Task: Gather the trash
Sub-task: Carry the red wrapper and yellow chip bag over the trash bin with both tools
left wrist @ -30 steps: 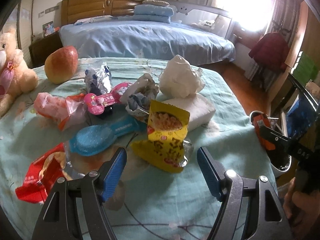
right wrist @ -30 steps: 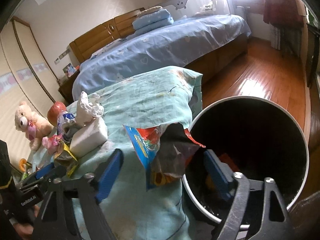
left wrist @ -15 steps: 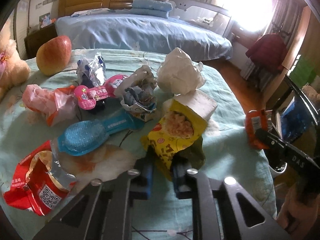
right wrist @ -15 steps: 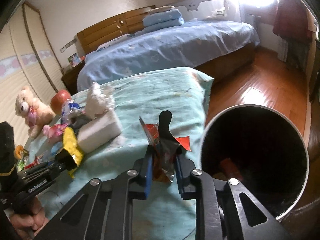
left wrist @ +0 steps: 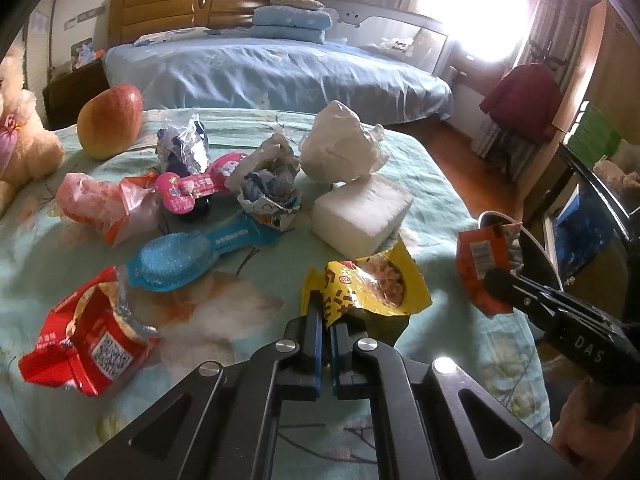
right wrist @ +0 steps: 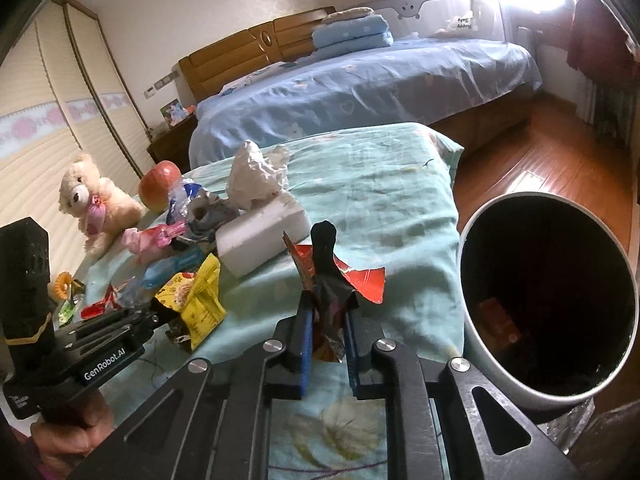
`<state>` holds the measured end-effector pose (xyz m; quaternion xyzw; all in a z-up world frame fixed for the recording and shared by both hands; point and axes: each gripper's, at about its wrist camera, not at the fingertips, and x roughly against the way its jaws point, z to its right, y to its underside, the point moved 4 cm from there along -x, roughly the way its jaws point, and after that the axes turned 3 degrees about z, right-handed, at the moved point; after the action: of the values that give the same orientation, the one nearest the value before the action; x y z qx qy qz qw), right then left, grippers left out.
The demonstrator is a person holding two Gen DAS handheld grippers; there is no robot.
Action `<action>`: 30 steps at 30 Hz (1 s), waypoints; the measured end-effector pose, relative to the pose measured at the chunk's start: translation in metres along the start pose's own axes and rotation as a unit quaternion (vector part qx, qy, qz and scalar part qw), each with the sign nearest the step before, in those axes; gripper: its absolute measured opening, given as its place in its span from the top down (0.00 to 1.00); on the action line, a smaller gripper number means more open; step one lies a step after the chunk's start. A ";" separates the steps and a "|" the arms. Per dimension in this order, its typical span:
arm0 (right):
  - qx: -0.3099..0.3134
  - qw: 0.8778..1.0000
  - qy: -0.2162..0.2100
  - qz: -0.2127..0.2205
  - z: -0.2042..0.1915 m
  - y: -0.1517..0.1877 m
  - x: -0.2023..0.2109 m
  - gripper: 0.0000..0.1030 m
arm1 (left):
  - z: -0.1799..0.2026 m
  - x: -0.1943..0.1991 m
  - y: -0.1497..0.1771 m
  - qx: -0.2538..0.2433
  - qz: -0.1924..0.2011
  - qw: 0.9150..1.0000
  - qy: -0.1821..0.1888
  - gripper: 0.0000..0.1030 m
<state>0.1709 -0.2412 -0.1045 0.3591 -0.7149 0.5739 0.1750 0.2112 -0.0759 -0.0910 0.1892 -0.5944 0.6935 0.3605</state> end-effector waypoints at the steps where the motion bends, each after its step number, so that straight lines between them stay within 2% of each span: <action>1: -0.001 1.000 -0.001 0.000 0.000 0.001 0.001 0.87 | 0.001 0.002 0.001 -0.002 0.000 1.000 0.001 0.99; 7: -0.008 1.000 -0.005 0.002 -0.002 0.008 0.010 0.88 | 0.005 0.007 0.010 -0.011 -0.010 1.000 0.003 0.99; 8: -0.009 1.000 -0.006 0.003 -0.002 0.009 0.011 0.89 | 0.005 0.008 0.012 -0.012 -0.016 1.000 0.001 0.95; 11: -0.014 1.000 -0.005 0.002 -0.002 0.014 0.012 0.89 | 0.003 0.011 0.016 -0.006 -0.023 1.000 -0.002 0.63; 12: -0.015 1.000 -0.005 0.001 -0.001 0.015 0.012 0.89 | 0.003 0.013 0.017 -0.008 -0.019 1.000 -0.006 0.62; 14: -0.019 1.000 -0.006 0.000 0.000 0.017 0.012 0.90 | 0.004 0.016 0.018 -0.015 -0.015 1.000 -0.007 0.64; 15: -0.020 1.000 -0.006 0.000 0.000 0.018 0.013 0.90 | 0.005 0.016 0.018 -0.017 -0.015 1.000 -0.006 0.77; 17: -0.020 1.000 -0.006 0.001 0.000 0.018 0.013 0.90 | 0.006 0.014 0.019 -0.021 -0.021 1.000 -0.003 0.95; 21: -0.022 1.000 -0.007 0.006 0.002 0.018 0.017 0.91 | 0.009 0.015 0.018 -0.026 -0.015 1.000 -0.004 0.99; 30: -0.038 0.999 0.003 0.020 0.019 0.016 0.033 0.91 | 0.032 0.020 0.011 -0.046 -0.001 0.999 0.015 1.00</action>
<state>0.1399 -0.2682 -0.0993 0.3362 -0.7424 0.5510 0.1793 0.1849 -0.1019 -0.0776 0.1625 -0.6202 0.6679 0.3779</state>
